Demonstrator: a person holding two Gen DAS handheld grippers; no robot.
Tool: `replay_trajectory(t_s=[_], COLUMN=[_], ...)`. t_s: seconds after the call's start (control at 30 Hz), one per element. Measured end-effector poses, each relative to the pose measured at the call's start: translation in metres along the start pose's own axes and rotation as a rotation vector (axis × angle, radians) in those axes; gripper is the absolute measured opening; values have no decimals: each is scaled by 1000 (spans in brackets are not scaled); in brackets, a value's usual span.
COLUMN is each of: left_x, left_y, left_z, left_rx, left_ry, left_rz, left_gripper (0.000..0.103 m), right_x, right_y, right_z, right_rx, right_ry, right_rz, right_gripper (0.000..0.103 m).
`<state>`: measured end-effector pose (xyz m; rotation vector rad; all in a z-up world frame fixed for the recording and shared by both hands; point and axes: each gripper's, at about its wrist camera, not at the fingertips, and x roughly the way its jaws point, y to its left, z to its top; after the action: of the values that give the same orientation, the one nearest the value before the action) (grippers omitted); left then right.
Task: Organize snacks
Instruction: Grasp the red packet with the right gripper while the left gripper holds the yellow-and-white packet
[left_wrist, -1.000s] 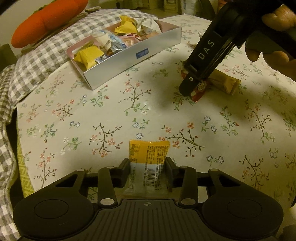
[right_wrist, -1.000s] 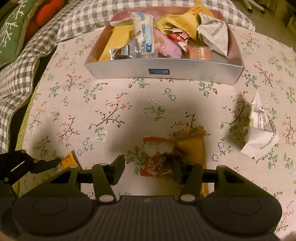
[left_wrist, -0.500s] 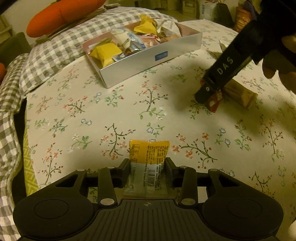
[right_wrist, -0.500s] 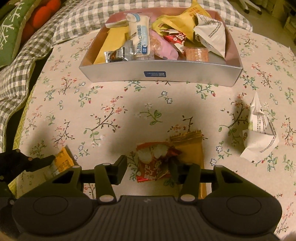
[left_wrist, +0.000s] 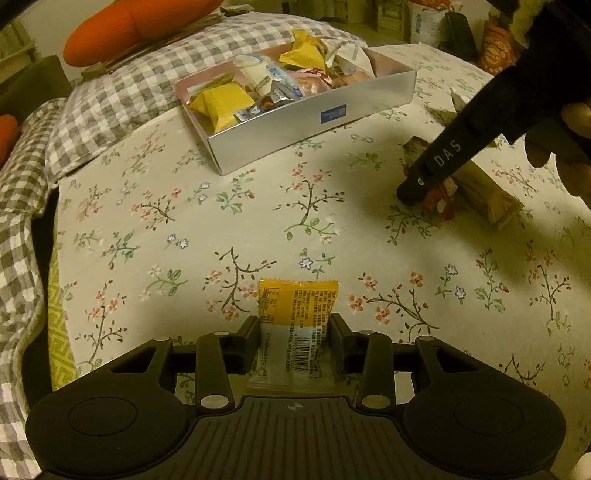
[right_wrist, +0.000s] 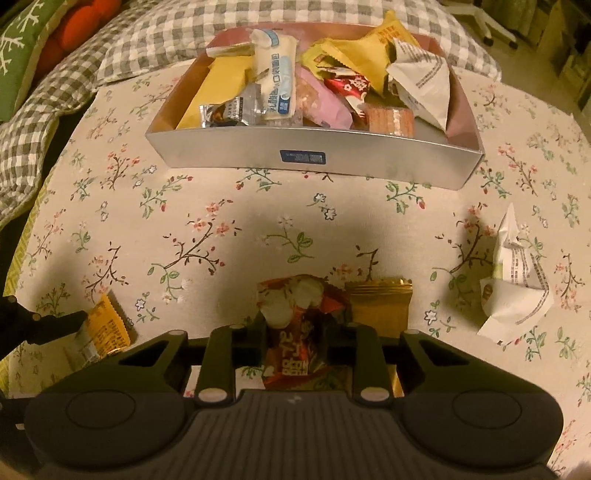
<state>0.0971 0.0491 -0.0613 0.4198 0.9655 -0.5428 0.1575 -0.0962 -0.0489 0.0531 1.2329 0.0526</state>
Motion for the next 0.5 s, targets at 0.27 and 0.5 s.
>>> replay_trajectory(t_s=[0.27,0.5], left_x=[0,0], left_y=[4,5], left_z=[1,2], left_rx=[-28,-34], left_ry=[0,-4], left_rz=[20,37], left_gripper=[37,36], right_x=[0,-1], right_y=[-1,1], right_z=[1,-1], right_rx=[-4,-22], right_ry=[-1,3], right_rz=[5,12], right_gripper=[23,23])
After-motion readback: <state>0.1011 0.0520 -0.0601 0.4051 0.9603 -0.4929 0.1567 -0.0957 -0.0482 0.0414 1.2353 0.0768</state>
